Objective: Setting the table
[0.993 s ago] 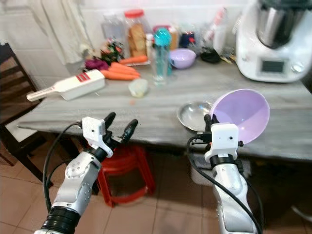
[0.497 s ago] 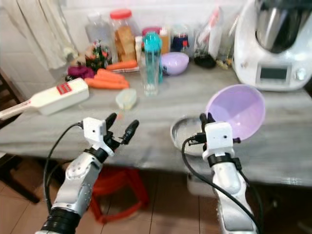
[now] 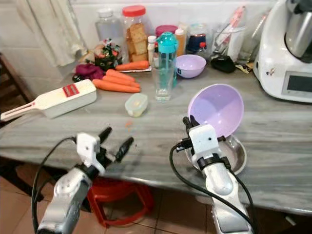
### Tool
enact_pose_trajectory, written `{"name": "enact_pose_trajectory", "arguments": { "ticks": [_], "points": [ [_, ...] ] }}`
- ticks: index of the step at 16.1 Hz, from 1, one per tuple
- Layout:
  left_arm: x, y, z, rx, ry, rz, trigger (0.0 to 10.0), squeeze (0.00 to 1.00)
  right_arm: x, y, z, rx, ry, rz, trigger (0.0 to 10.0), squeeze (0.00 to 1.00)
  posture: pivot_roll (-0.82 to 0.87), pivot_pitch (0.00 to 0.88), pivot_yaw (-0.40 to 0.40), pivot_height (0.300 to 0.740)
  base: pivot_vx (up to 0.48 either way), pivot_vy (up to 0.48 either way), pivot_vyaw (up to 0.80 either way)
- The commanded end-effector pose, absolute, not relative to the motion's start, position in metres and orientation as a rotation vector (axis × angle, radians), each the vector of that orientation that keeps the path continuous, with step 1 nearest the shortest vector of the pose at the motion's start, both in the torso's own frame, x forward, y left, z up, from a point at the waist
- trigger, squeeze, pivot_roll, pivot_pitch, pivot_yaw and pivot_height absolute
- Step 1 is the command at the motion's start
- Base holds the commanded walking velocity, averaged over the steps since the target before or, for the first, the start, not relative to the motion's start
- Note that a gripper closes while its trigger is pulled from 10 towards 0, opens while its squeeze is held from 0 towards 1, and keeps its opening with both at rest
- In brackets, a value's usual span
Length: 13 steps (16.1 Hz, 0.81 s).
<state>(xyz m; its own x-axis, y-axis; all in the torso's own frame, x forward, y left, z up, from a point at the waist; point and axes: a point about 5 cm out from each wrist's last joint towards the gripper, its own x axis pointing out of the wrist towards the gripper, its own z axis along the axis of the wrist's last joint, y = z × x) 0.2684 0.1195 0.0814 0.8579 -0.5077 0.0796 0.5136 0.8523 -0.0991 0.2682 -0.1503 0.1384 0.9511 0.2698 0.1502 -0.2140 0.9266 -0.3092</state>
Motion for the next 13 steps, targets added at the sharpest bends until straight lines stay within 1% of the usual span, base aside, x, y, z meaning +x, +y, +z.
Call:
{"name": "enact_pose_trajectory", "arguments": {
  "ticks": [1,3,6,11,13],
  "points": [
    [0.266,0.128,0.085,-0.078,-0.069,-0.539,10.0,0.00,0.268,-0.142,0.141,-0.307,-0.204,0.313,10.0,0.00,-0.04,0.000,0.053,0.740,0.000,0.000,0.00],
    [0.262,0.130,0.083,-0.069,-0.066,-0.541,10.0,0.00,0.271,-0.143,0.142,-0.321,-0.201,0.364,10.0,0.00,-0.04,0.000,0.053,0.740,0.000,0.000,0.00],
    [0.260,0.130,0.084,-0.056,-0.071,-0.564,10.0,0.00,0.282,-0.137,0.142,-0.356,-0.154,0.529,10.0,0.00,-0.03,0.000,0.050,0.740,0.000,0.000,0.00],
    [0.261,0.129,0.083,-0.061,-0.072,-0.565,10.0,0.00,0.295,-0.130,0.133,-0.382,-0.064,0.675,10.0,0.00,-0.02,0.000,0.042,0.740,0.000,0.000,0.00],
    [0.261,0.128,0.083,-0.063,-0.071,-0.566,10.0,0.00,0.298,-0.128,0.131,-0.388,-0.053,0.703,10.0,0.00,-0.01,0.000,0.042,0.740,0.000,0.000,0.00]
  ]
}}
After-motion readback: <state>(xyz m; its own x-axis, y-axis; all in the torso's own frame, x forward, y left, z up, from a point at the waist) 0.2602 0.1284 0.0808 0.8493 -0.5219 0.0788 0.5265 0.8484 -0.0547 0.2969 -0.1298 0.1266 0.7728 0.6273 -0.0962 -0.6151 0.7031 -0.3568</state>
